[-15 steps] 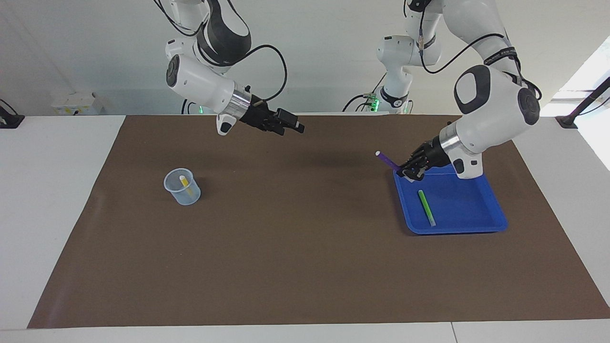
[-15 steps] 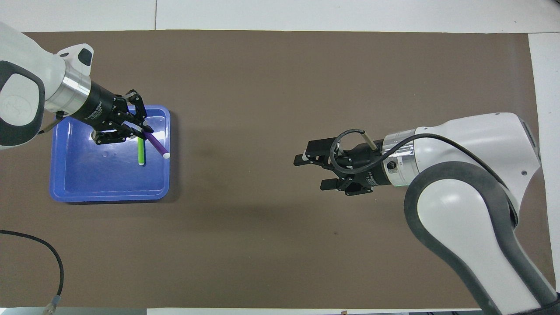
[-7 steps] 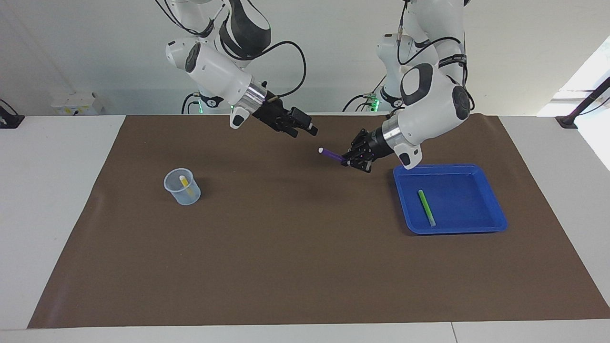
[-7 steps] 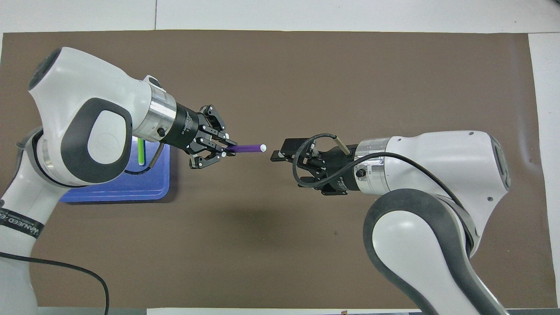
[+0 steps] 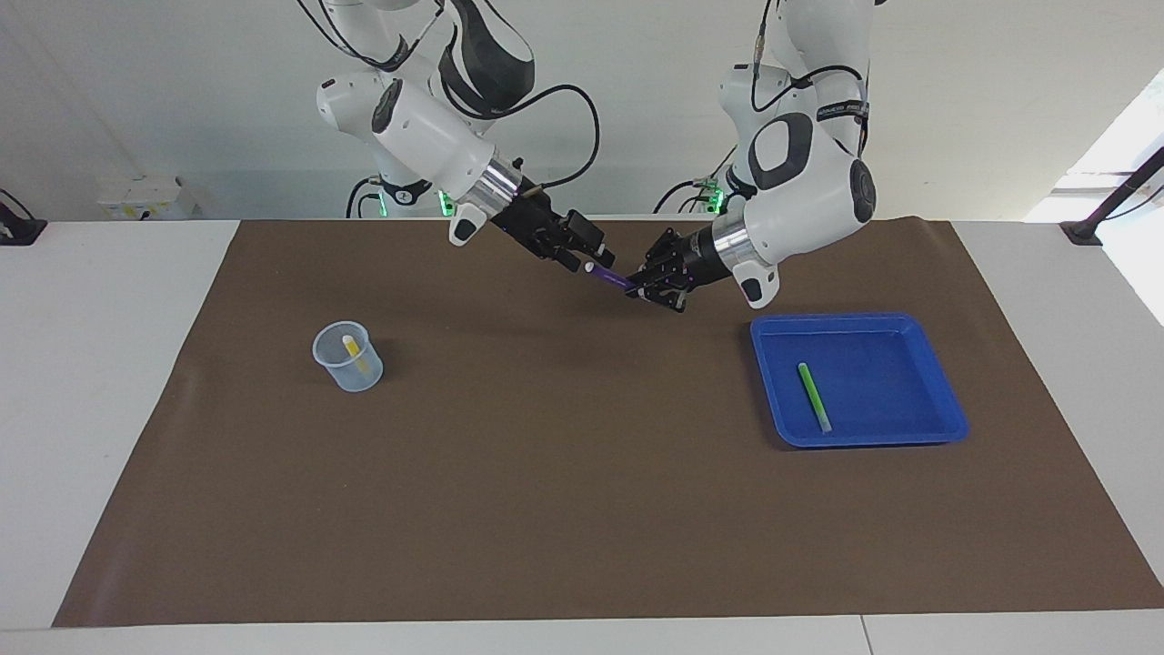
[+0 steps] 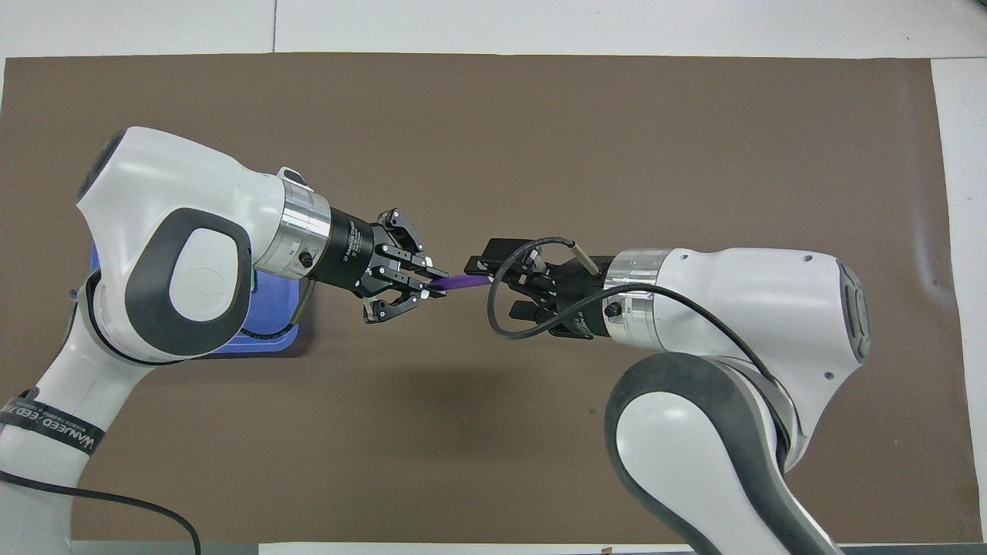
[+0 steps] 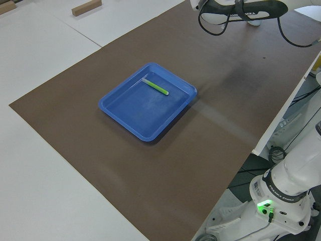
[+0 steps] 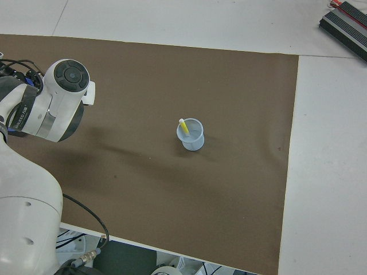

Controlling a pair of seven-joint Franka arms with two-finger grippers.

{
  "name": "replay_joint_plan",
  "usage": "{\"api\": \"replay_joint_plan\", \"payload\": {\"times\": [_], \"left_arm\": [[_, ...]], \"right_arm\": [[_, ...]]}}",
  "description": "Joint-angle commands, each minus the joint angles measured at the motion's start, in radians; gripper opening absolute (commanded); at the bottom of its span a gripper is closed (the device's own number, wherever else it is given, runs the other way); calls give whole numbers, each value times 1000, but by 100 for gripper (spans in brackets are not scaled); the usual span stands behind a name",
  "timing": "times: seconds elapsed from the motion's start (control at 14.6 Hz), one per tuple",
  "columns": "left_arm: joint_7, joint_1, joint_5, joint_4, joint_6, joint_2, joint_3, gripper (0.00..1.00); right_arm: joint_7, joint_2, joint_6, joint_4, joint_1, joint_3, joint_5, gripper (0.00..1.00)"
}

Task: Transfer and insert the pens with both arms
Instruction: 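Grasp the purple pen with the right gripper and open the left gripper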

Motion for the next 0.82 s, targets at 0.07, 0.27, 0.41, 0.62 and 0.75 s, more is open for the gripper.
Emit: {"api": "replay_joint_plan", "payload": {"times": [0.07, 0.27, 0.41, 0.62, 0.75], "left_arm": [[-12, -22, -30, -70, 39, -60, 12, 0], [-12, -20, -37, -70, 39, -63, 12, 0], [-12, -22, -37, -70, 41, -63, 12, 0], [-12, -22, -48, -70, 42, -63, 14, 0], [-12, -20, -53, -70, 45, -63, 14, 0]], "right_arm": [[-24, -4, 14, -10, -1, 0, 14, 76], [-24, -1, 14, -10, -1, 0, 14, 54], [-24, -1, 14, -10, -1, 0, 14, 42], [-24, -1, 12, -8, -1, 0, 14, 37], [-24, -1, 9, -8, -1, 0, 14, 37]]}}
